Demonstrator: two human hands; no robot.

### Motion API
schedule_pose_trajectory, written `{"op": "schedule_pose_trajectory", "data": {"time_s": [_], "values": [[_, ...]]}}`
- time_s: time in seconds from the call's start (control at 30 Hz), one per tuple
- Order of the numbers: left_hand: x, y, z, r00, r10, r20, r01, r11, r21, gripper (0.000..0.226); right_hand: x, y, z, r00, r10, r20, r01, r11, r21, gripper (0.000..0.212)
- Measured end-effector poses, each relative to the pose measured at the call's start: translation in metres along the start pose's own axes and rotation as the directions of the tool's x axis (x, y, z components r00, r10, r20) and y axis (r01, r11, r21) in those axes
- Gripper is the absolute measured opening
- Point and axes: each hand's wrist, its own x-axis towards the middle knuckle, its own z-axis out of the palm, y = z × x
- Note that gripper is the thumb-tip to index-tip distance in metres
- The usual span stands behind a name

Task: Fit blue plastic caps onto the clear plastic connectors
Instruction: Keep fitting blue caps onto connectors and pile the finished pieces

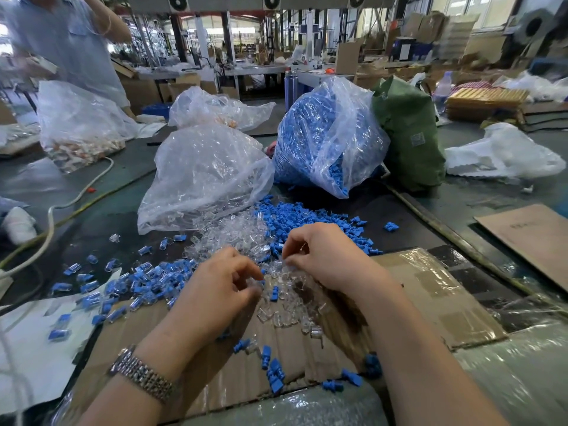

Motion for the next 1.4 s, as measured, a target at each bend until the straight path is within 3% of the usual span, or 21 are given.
{"op": "schedule_pose_trajectory", "data": {"time_s": [0.3, 0.43, 0.6, 0.73, 0.83, 1.03, 1.17, 1.23, 1.4], "values": [[-0.001, 0.003, -0.001, 0.999, -0.025, 0.025, 0.023, 0.999, 0.046, 0.015, -0.003, -0.002, -0.002, 1.000, -0.013, -0.004, 0.013, 1.000, 0.009, 0.008], [-0.002, 0.007, -0.003, 0.996, -0.078, -0.043, 0.070, 0.983, -0.168, 0.011, -0.005, -0.003, -0.003, 1.000, -0.015, -0.026, 0.017, 0.996, 0.091, 0.009], [-0.001, 0.010, -0.010, 0.972, -0.233, 0.020, 0.201, 0.790, -0.580, 0.011, -0.010, -0.011, -0.008, 0.998, -0.057, -0.040, 0.069, 0.901, 0.429, 0.004], [0.001, 0.010, -0.013, 0.928, -0.347, 0.137, 0.292, 0.445, -0.847, 0.021, -0.011, -0.017, -0.009, 0.989, -0.126, -0.079, 0.148, 0.789, 0.596, 0.004], [0.001, 0.008, -0.014, 0.930, -0.325, 0.174, 0.302, 0.402, -0.864, 0.019, -0.011, -0.020, -0.003, 0.979, -0.181, -0.094, 0.203, 0.817, 0.539, 0.006], [0.000, 0.010, -0.014, 0.923, -0.323, 0.208, 0.320, 0.345, -0.882, 0.022, -0.008, -0.023, 0.012, 0.967, -0.236, -0.099, 0.252, 0.945, 0.209, 0.005], [-0.001, 0.006, -0.018, 0.920, -0.257, 0.297, 0.349, 0.191, -0.917, 0.022, -0.009, -0.023, 0.014, 0.974, -0.204, -0.103, 0.224, 0.938, 0.263, 0.011], [-0.001, 0.004, -0.021, 0.930, -0.224, 0.291, 0.334, 0.188, -0.924, 0.027, -0.007, -0.021, 0.011, 0.981, -0.167, -0.098, 0.192, 0.902, 0.387, 0.009], [-0.002, 0.006, -0.019, 0.946, -0.256, 0.197, 0.277, 0.330, -0.902, 0.028, -0.007, -0.021, 0.012, 0.981, -0.178, -0.077, 0.193, 0.849, 0.492, 0.015]]}}
